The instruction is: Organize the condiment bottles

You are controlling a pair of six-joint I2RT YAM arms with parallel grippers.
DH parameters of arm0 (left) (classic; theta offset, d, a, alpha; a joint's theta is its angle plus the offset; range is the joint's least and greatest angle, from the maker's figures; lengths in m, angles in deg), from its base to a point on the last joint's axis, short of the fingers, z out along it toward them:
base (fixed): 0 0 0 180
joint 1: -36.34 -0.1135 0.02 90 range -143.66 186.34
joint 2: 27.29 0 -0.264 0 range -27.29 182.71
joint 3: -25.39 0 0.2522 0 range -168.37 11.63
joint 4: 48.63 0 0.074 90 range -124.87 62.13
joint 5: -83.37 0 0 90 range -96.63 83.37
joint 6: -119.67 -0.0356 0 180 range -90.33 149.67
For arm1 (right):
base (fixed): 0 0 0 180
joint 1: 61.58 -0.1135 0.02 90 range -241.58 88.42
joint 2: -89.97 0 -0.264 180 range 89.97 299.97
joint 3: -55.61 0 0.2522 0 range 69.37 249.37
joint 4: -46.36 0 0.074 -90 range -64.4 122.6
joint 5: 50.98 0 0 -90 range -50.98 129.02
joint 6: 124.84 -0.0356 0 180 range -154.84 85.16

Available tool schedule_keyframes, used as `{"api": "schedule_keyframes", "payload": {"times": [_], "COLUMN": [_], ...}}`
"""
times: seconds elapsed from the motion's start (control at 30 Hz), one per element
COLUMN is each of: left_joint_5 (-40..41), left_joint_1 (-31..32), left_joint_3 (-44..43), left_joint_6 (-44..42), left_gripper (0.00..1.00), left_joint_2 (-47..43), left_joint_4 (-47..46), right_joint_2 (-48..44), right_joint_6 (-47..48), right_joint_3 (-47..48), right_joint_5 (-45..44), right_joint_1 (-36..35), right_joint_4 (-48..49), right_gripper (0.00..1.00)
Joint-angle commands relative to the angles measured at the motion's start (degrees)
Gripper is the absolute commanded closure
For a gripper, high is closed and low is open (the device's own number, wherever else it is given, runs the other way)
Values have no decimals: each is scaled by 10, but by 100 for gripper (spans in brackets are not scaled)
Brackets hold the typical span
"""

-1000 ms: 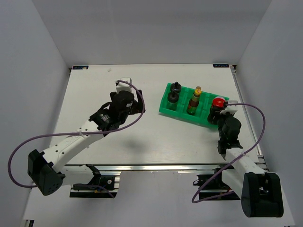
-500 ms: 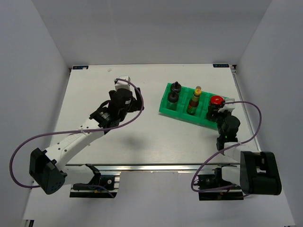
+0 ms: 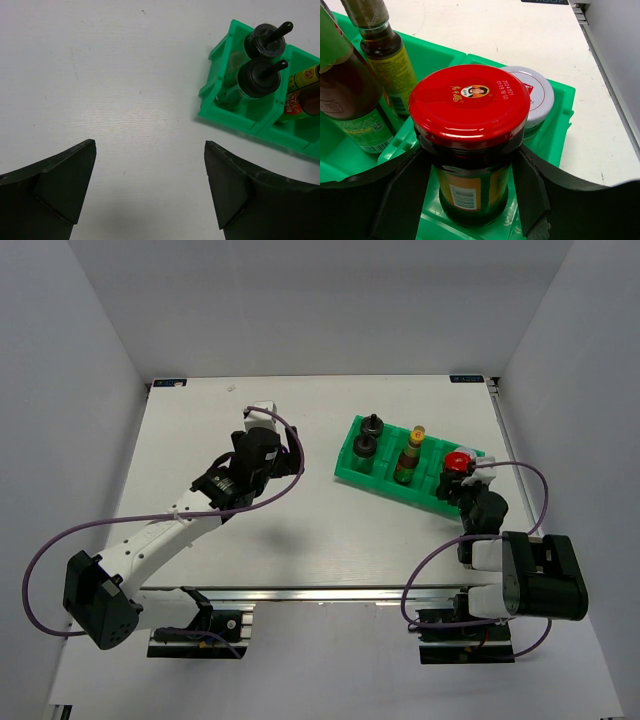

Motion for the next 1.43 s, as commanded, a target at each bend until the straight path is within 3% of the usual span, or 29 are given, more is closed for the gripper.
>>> {"api": "schedule_keyframes", "payload": {"times": [0.0,0.07,0.1,0.2,0.3,0.37,0.6,0.7,0.8,0.9,1.07,1.13,1.23,1.4], "left_joint_5": [-6,-6,-6,-9,-13,-14,-26,-18,1,23,64,86,100,101], "left_joint_1": [-3,-3,-3,-3,-3,-3,-3,-3,-3,-3,-4,-4,-4,-4], "left_joint_3": [4,4,4,4,4,5,4,-1,-2,5,22,32,63,98], "left_joint_6": [-6,-5,-5,-3,-1,0,8,19,36,57,145,189,217,239], "left_gripper": [2,2,2,2,2,2,2,2,2,2,2,2,2,2], "left_joint_2": [-9,-12,-13,-16,-21,-25,-26,-28,-34,-45,-76,-91,-127,-166], "left_joint_4": [-10,-9,-8,-5,-1,1,15,34,61,87,169,208,230,250], "right_joint_2": [-15,-26,-33,-69,-120,-162,-272,-305,-314,-317,-310,-308,-311,-309], "right_joint_6": [-11,-22,-24,-26,-23,-25,-52,-92,-129,-172,-186,-206,-258,-261], "right_joint_3": [-4,-3,-4,-4,-4,-3,46,125,226,289,328,312,250,235], "right_joint_5": [22,14,9,-6,-19,-53,-99,-106,-84,-44,158,272,367,367], "right_joint_1": [1,1,1,1,1,1,0,1,1,1,1,1,0,0], "right_joint_4": [160,136,127,86,30,-22,-181,-373,-502,-619,-729,-711,-594,-578], "right_gripper": [100,75,52,35,30,11,11,11,11,11,11,11,11,10]}}
